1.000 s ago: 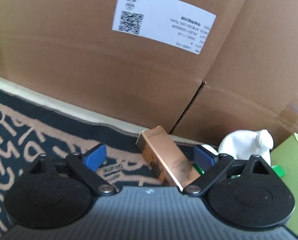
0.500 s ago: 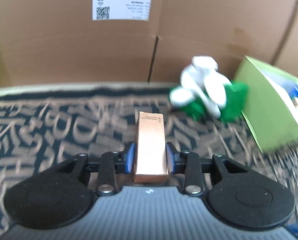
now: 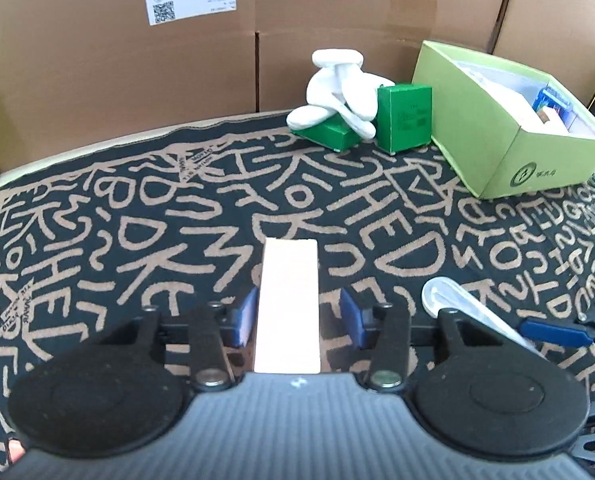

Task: Organize objects
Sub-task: 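Grasp the tall copper box with the left tool while the right tool grasps the clear plastic scoop, then carry the copper box and clear scoop into the green box and release both, then withdraw both tools from the green box toward the pile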

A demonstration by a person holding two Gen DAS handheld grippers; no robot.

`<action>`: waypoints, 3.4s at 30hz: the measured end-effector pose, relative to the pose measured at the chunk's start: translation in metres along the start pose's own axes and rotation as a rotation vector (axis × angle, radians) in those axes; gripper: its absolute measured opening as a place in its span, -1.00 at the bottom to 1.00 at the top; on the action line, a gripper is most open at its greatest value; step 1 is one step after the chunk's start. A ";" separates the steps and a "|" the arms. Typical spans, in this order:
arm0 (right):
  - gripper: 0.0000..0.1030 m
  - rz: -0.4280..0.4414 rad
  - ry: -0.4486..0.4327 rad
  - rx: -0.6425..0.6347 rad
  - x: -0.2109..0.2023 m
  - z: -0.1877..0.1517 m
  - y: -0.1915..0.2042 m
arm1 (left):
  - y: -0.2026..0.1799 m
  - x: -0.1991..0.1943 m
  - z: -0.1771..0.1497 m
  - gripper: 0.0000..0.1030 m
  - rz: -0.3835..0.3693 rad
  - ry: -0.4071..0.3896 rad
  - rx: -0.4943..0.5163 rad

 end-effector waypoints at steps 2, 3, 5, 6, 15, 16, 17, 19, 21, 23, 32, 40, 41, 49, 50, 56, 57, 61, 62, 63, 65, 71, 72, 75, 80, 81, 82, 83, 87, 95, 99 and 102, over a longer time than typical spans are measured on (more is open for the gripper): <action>-0.13 0.015 0.005 0.009 0.008 0.003 -0.001 | 0.000 0.003 -0.004 -0.05 0.013 0.002 0.004; -0.13 0.015 0.000 0.012 0.010 0.004 -0.001 | 0.001 0.003 -0.006 -0.07 0.016 0.000 0.009; -0.23 0.016 -0.004 0.009 0.012 0.006 0.000 | 0.001 0.001 -0.009 -0.21 0.024 -0.002 0.021; -0.29 0.019 -0.005 0.010 0.013 0.007 0.000 | 0.001 0.000 -0.010 -0.35 0.027 -0.002 0.026; -0.39 0.037 -0.033 0.034 -0.006 0.003 -0.003 | -0.036 -0.019 -0.014 -0.40 -0.065 -0.008 0.082; -0.39 0.038 -0.042 0.039 -0.012 0.003 -0.007 | -0.042 -0.023 -0.012 -0.40 -0.088 -0.016 0.087; -0.39 0.036 -0.052 0.043 -0.017 0.003 -0.010 | -0.050 -0.028 -0.009 -0.40 -0.109 -0.027 0.095; -0.39 0.023 -0.072 0.050 -0.030 0.005 -0.019 | -0.066 -0.037 -0.002 -0.40 -0.138 -0.060 0.120; -0.39 0.005 -0.098 0.059 -0.043 0.008 -0.029 | -0.082 -0.045 0.005 -0.40 -0.164 -0.091 0.142; -0.39 -0.016 -0.128 0.075 -0.055 0.012 -0.042 | -0.099 -0.053 0.016 -0.40 -0.191 -0.119 0.157; -0.39 -0.184 -0.262 0.115 -0.095 0.036 -0.106 | -0.170 -0.073 0.073 -0.40 -0.275 -0.233 0.190; -0.39 -0.318 -0.332 0.219 -0.089 0.064 -0.186 | -0.212 -0.042 0.130 -0.40 -0.271 -0.280 0.140; -0.39 -0.326 -0.336 0.231 -0.084 0.067 -0.194 | -0.214 -0.034 0.136 -0.40 -0.267 -0.284 0.126; -0.39 -0.362 -0.335 0.258 -0.040 0.080 -0.237 | -0.216 0.024 0.165 -0.40 -0.238 -0.272 0.072; -0.39 -0.364 -0.331 0.258 -0.036 0.080 -0.239 | -0.216 0.030 0.167 -0.40 -0.241 -0.265 0.066; -0.38 -0.379 -0.292 0.228 -0.009 0.078 -0.248 | -0.207 0.044 0.166 0.61 -0.267 -0.295 0.026; -0.31 -0.379 -0.283 0.218 -0.004 0.078 -0.248 | -0.205 0.043 0.163 0.73 -0.261 -0.317 0.021; 0.46 -0.419 -0.300 0.192 -0.005 0.070 -0.247 | -0.200 0.034 0.159 0.96 -0.256 -0.344 0.041; 0.46 -0.427 -0.303 0.192 -0.007 0.068 -0.247 | -0.199 0.032 0.157 1.00 -0.256 -0.348 0.036; 0.46 -0.428 -0.300 0.196 -0.007 0.068 -0.248 | -0.199 0.028 0.156 1.00 -0.257 -0.349 0.034; 0.46 -0.427 -0.307 0.210 -0.014 0.068 -0.247 | -0.198 0.019 0.152 1.00 -0.265 -0.353 0.044; 0.60 -0.447 -0.391 0.191 -0.052 0.078 -0.225 | -0.182 -0.024 0.136 1.00 -0.257 -0.397 0.077; 0.60 -0.444 -0.408 0.189 -0.059 0.080 -0.219 | -0.178 -0.030 0.131 1.00 -0.261 -0.401 0.080; 0.63 -0.425 -0.449 0.173 -0.076 0.082 -0.199 | -0.159 -0.045 0.115 1.00 -0.248 -0.407 0.074; 0.66 -0.349 -0.466 0.129 -0.080 0.080 -0.161 | -0.118 -0.059 0.088 1.00 -0.198 -0.400 0.043; 0.66 -0.334 -0.461 0.117 -0.078 0.079 -0.152 | -0.109 -0.059 0.083 1.00 -0.183 -0.395 0.038; 0.66 -0.319 -0.454 0.107 -0.076 0.077 -0.143 | -0.099 -0.059 0.078 1.00 -0.168 -0.388 0.028; 0.66 -0.302 -0.447 0.098 -0.074 0.075 -0.134 | -0.089 -0.057 0.073 1.00 -0.153 -0.378 0.016; 0.63 -0.234 -0.417 0.048 -0.063 0.067 -0.100 | -0.052 -0.046 0.056 1.00 -0.112 -0.322 -0.042; 0.13 -0.117 -0.306 -0.018 -0.007 0.068 -0.037 | -0.016 -0.036 0.047 1.00 -0.105 -0.295 -0.121; 0.13 -0.108 -0.264 0.012 0.026 0.073 -0.034 | -0.016 -0.029 0.057 1.00 -0.067 -0.313 -0.108; 0.16 -0.130 -0.251 0.051 0.040 0.073 -0.037 | -0.017 -0.016 0.070 1.00 -0.061 -0.309 -0.109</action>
Point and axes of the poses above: each gripper's, at about its wrist camera, not at the fingertips, and x roughly the way its jaws point, y to its left, z to its top, the point moved 4 cm from there along x, roughly the way its jaws point, and after that the axes turned 5 degrees about y, right-handed, at the moved point
